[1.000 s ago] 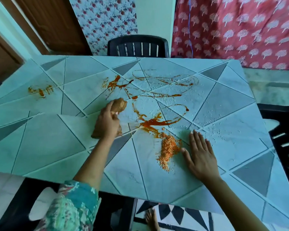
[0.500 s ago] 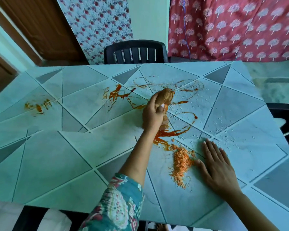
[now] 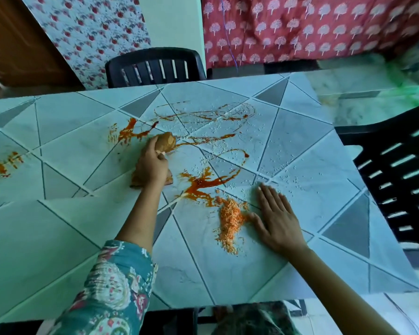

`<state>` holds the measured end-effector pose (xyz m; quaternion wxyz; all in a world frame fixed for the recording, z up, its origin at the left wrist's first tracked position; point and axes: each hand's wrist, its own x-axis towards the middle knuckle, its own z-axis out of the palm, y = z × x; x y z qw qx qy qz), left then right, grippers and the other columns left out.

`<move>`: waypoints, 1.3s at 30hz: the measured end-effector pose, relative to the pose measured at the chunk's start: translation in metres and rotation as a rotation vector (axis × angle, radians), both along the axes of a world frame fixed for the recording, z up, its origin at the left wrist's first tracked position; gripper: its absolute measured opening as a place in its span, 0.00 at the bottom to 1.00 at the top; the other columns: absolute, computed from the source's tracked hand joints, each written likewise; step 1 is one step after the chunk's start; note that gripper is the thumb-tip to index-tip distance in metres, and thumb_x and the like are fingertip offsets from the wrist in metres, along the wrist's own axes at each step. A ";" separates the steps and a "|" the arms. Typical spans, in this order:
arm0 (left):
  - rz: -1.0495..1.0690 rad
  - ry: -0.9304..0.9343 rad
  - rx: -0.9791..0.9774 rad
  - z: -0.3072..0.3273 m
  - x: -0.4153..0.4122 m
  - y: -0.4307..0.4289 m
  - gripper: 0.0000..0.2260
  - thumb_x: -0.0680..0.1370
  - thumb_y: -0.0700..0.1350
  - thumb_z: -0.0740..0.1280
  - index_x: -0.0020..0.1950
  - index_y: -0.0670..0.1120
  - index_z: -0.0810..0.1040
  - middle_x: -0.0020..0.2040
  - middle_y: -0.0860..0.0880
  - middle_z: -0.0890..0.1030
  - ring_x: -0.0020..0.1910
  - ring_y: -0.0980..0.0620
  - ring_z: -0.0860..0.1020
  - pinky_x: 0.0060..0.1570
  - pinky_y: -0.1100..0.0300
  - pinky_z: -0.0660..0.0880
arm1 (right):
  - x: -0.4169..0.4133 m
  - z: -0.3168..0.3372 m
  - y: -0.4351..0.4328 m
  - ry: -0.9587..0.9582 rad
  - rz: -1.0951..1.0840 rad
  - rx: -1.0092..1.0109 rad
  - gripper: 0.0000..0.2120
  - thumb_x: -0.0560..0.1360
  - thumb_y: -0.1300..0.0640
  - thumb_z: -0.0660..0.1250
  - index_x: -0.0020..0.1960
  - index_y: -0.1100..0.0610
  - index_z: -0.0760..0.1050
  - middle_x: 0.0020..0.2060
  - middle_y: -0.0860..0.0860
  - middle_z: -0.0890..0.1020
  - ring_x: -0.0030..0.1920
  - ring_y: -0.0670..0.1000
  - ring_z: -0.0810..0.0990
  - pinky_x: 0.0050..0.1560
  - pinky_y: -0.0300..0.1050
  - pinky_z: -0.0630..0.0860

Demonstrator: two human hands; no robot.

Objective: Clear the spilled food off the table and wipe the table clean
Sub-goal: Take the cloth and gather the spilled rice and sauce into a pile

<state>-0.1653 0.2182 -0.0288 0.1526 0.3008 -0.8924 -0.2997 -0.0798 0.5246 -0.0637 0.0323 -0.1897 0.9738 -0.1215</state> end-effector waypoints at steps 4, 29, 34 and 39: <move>-0.301 0.024 0.246 0.008 0.003 0.044 0.21 0.77 0.40 0.66 0.69 0.49 0.71 0.61 0.45 0.78 0.58 0.46 0.76 0.54 0.61 0.70 | 0.001 0.002 0.002 -0.013 -0.003 -0.031 0.36 0.75 0.34 0.34 0.76 0.54 0.42 0.75 0.49 0.44 0.74 0.47 0.37 0.72 0.38 0.31; -0.182 0.035 -0.007 -0.009 -0.039 0.083 0.24 0.75 0.37 0.65 0.68 0.56 0.71 0.61 0.49 0.79 0.52 0.47 0.79 0.49 0.56 0.77 | -0.145 0.003 -0.020 -0.022 -0.027 0.040 0.50 0.65 0.31 0.20 0.77 0.57 0.48 0.77 0.53 0.49 0.76 0.53 0.46 0.73 0.49 0.42; -0.161 0.099 0.058 0.011 -0.041 0.049 0.23 0.77 0.39 0.66 0.69 0.57 0.70 0.58 0.50 0.79 0.37 0.58 0.77 0.28 0.75 0.70 | -0.147 0.005 -0.024 -0.009 -0.034 0.041 0.44 0.70 0.34 0.29 0.77 0.58 0.51 0.76 0.54 0.53 0.76 0.54 0.49 0.74 0.50 0.46; 0.217 -0.074 -0.188 0.016 -0.044 -0.011 0.22 0.78 0.39 0.63 0.70 0.55 0.69 0.60 0.42 0.78 0.52 0.40 0.78 0.44 0.53 0.72 | -0.148 0.001 -0.021 -0.005 -0.031 0.010 0.43 0.71 0.33 0.29 0.76 0.58 0.54 0.76 0.54 0.55 0.76 0.54 0.52 0.73 0.50 0.48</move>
